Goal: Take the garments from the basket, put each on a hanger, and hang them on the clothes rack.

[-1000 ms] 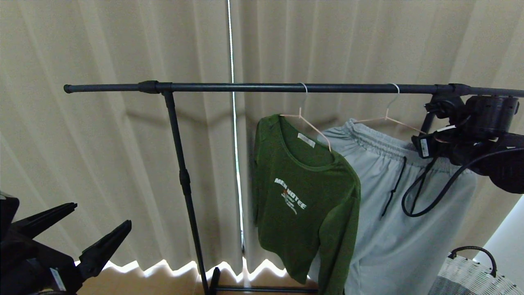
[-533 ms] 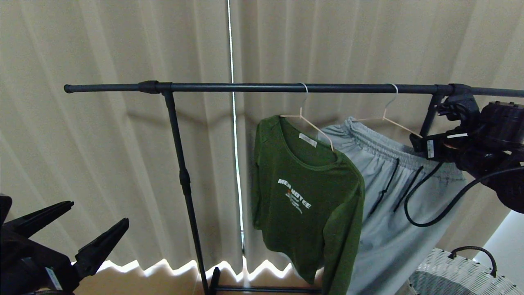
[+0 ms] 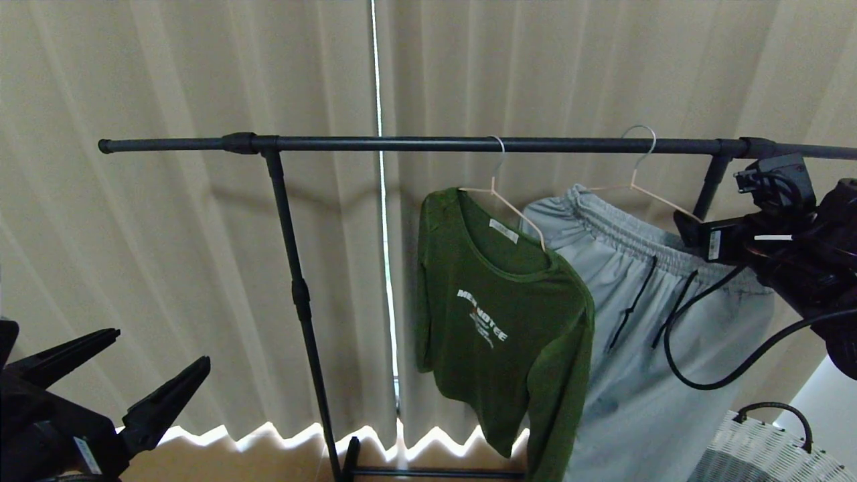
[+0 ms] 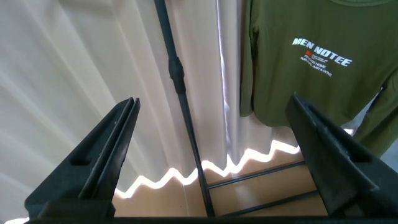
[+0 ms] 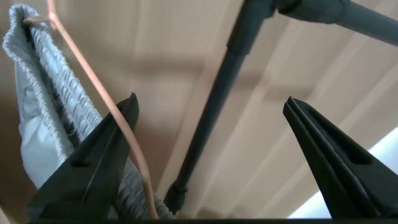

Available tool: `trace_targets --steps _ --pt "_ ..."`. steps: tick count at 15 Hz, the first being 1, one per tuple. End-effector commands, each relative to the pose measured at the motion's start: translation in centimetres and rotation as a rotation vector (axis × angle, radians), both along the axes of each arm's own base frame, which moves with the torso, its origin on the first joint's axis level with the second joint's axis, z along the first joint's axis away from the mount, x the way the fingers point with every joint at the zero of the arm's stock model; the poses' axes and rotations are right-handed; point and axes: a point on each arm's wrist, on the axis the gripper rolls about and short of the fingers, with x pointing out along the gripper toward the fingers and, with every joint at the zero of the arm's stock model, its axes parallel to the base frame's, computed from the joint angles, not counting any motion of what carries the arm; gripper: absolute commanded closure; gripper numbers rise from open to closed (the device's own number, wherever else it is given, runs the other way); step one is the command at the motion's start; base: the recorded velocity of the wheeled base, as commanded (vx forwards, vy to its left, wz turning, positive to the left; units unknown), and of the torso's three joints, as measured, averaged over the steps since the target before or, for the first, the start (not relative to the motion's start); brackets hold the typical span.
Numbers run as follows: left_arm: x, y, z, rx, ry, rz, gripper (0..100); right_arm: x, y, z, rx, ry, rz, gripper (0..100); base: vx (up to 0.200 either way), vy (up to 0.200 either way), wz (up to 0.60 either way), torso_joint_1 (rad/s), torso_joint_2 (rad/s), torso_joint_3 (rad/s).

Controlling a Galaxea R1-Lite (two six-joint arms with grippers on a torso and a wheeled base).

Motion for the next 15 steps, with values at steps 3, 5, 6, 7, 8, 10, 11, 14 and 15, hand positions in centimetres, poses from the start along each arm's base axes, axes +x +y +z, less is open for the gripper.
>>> trace_targets --steps 3,5,6,7,8,10,11,14,15 --pt "0.0 0.0 0.0 -0.001 -0.001 0.0 0 0.0 0.0 -1.4 -0.001 0.028 0.019 0 0.0 0.0 0.0 0.0 0.0 0.0" --pt "0.0 0.0 0.0 -0.001 -0.001 0.002 0 0.2 0.0 -1.6 -0.002 0.036 0.017 0 0.0 0.0 0.0 0.0 0.0 0.0" --pt "0.0 0.0 0.0 -0.001 -0.001 0.002 0 0.3 0.0 -1.7 -0.002 0.037 0.017 0 0.0 0.0 0.0 0.0 0.0 0.0" --pt "0.0 0.0 0.0 -0.001 -0.001 0.002 0 0.5 0.0 -1.3 -0.004 0.024 0.017 0 0.0 0.0 0.0 0.0 0.0 0.0" --pt "0.0 0.0 0.0 -0.001 -0.001 0.002 0 0.6 0.0 -1.3 -0.004 0.022 0.017 0 0.0 0.0 0.0 0.0 0.0 0.0" --pt "0.0 0.0 0.0 -0.001 -0.001 0.002 0 0.6 0.0 -1.5 -0.001 0.025 0.028 0 0.0 0.0 0.0 0.0 0.0 0.0" --pt "0.0 0.0 0.0 -0.001 -0.003 0.002 0 0.7 0.0 -1.9 0.002 0.041 0.066 0 0.0 0.0 0.0 0.0 0.0 0.0" --pt "0.0 0.0 0.0 0.0 -0.003 0.001 0 0.9 -0.1 -2.3 0.003 0.055 0.238 0 0.0 0.0 0.0 0.0 0.0 0.0" --pt "0.0 0.0 0.0 -0.001 -0.003 0.002 0 0.9 -0.1 -2.5 0.004 0.062 0.281 0 0.0 0.0 0.0 0.0 0.0 0.0"
